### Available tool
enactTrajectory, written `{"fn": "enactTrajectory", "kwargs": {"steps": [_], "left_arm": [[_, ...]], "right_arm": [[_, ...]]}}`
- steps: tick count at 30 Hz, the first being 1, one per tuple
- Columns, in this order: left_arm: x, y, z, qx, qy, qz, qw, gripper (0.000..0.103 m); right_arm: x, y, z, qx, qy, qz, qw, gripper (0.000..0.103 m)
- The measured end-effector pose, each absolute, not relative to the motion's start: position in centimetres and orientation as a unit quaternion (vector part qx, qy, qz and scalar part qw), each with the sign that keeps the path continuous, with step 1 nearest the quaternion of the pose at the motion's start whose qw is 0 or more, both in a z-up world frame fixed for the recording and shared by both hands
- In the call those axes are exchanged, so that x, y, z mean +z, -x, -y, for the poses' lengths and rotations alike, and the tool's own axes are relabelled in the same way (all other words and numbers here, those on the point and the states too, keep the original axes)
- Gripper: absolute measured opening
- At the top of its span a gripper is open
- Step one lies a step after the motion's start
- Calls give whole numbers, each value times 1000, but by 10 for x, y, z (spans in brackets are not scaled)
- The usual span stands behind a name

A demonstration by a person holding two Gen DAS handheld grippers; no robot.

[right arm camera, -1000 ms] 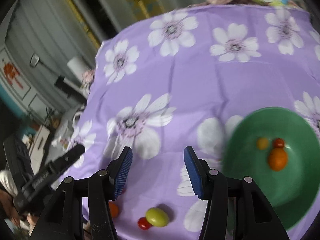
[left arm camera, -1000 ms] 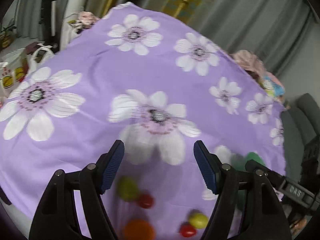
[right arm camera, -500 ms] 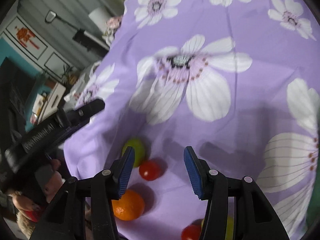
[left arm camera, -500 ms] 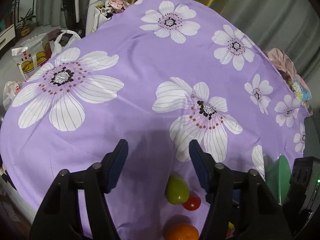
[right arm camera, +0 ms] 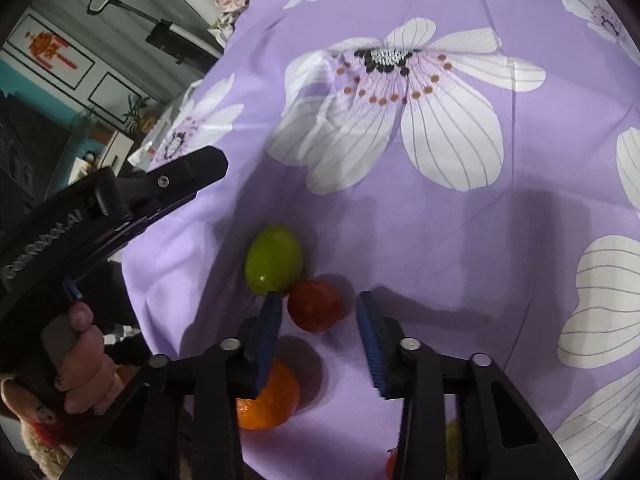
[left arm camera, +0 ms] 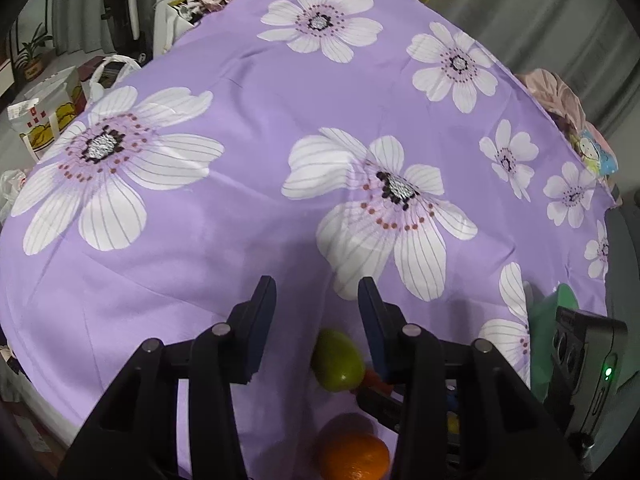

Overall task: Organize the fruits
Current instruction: 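Move both grippers over the remaining tomatoes and green fruits on the cloth, then grasp a red cherry tomato with the right gripper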

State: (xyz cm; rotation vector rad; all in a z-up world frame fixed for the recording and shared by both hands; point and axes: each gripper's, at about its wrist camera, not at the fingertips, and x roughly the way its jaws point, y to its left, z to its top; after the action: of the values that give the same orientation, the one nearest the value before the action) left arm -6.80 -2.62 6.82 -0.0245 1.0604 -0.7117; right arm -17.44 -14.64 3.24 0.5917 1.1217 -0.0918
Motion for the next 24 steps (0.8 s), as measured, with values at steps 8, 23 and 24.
{"fn": "enactTrajectory", "kwargs": {"steps": [8, 23, 24], "left_arm": [[78, 91, 35, -369, -3, -479, 797, 31], [49, 123, 52, -409, -38, -523, 747, 25], [46, 121, 53, -407, -36, -529, 744, 25]], "right_arm": [[64, 219, 172, -84, -284, -502, 812, 38], [75, 279, 144, -111, -271, -462, 837, 38], [76, 281, 140, -109, -268, -462, 838, 38]]}}
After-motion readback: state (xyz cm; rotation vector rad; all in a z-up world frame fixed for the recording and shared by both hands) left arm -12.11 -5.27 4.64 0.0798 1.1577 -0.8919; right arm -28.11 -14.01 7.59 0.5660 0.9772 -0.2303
